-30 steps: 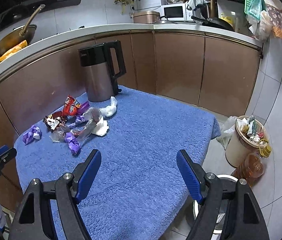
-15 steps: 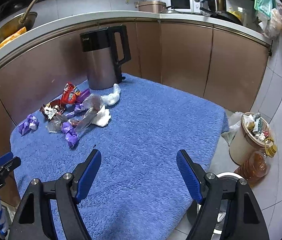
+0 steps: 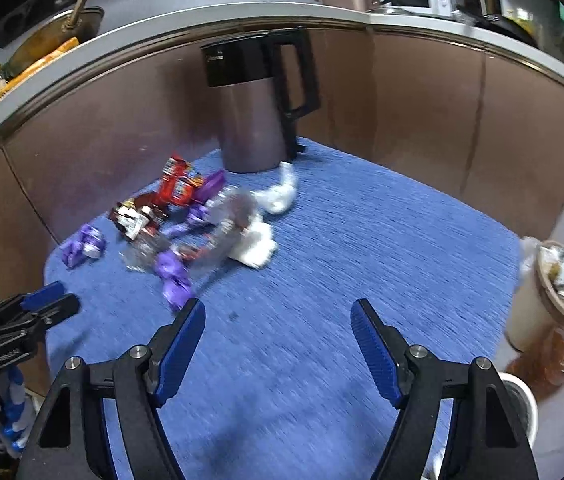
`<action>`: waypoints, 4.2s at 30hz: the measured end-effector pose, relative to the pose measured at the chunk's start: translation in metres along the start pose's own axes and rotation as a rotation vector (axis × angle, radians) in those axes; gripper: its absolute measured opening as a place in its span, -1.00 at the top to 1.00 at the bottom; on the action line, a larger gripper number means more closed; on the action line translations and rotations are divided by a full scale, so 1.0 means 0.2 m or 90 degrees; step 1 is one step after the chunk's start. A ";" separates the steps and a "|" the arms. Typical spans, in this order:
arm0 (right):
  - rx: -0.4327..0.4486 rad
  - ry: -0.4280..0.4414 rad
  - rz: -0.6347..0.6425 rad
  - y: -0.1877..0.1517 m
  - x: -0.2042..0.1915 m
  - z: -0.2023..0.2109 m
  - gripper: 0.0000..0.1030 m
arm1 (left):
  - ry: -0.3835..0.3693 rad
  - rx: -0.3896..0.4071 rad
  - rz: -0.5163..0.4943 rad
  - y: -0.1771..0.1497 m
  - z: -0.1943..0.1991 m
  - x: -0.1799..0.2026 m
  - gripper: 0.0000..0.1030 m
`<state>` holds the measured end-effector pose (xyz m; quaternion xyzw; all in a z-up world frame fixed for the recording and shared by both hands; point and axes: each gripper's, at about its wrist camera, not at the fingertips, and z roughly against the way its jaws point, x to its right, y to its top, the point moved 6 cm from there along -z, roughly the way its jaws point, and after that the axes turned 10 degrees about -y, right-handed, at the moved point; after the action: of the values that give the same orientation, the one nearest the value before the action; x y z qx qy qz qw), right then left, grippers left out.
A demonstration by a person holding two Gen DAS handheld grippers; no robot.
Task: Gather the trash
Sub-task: 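Grasp the clear plastic bag with the right tool while the left tool grasps a red wrapper, then carry the plastic bag and red wrapper in both tools to the trash bin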
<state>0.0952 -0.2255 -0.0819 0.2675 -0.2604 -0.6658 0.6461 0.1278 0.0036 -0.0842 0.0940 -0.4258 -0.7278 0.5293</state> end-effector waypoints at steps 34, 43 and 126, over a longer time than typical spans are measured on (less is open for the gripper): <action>-0.071 0.121 -0.080 0.26 -0.22 -0.71 0.28 | -0.047 -0.067 0.002 0.29 -0.56 -0.06 0.66; -0.069 0.131 -0.084 0.27 -0.21 -0.74 0.62 | -0.015 -0.074 -0.022 0.33 -0.66 -0.05 0.27; 0.281 -0.018 -0.093 -0.23 0.23 1.26 0.75 | 0.106 0.193 -0.164 -0.05 0.92 0.96 0.87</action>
<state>-0.1126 -0.2702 0.0668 0.4112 -0.3888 -0.6415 0.5180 -0.0683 -0.0640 0.0820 0.2859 -0.4701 -0.7066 0.4449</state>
